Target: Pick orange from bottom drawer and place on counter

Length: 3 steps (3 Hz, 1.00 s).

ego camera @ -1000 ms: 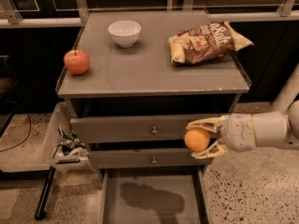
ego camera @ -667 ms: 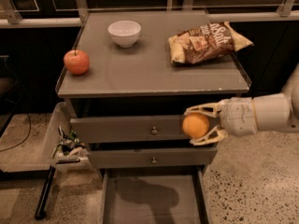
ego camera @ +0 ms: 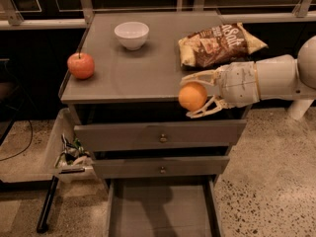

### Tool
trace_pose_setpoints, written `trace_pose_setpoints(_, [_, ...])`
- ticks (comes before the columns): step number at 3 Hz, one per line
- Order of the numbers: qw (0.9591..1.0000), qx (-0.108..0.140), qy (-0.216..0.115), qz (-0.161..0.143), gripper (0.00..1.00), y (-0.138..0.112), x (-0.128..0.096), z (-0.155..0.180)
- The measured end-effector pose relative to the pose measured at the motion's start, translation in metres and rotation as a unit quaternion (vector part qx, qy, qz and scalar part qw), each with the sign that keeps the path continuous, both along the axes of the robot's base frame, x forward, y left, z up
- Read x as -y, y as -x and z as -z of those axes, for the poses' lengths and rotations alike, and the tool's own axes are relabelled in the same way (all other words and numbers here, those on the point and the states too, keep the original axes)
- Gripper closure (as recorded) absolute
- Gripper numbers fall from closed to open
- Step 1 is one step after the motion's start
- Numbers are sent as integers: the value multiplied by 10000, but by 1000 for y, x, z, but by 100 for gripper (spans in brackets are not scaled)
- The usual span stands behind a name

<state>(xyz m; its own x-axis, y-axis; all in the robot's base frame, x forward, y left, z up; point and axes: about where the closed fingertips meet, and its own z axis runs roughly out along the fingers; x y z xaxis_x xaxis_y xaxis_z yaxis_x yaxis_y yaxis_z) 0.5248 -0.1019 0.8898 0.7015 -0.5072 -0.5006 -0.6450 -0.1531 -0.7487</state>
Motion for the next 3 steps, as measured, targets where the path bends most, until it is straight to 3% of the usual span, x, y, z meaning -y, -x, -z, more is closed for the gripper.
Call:
trace_pose_setpoints(1, [10000,6,0,-5,100,0,-1,0])
trace_pose_setpoints(2, [9992,335,-178,89,100,-26,-11,-20])
trace_pose_setpoints(3, [9971,352,-673,62,100,-70,-27,-43])
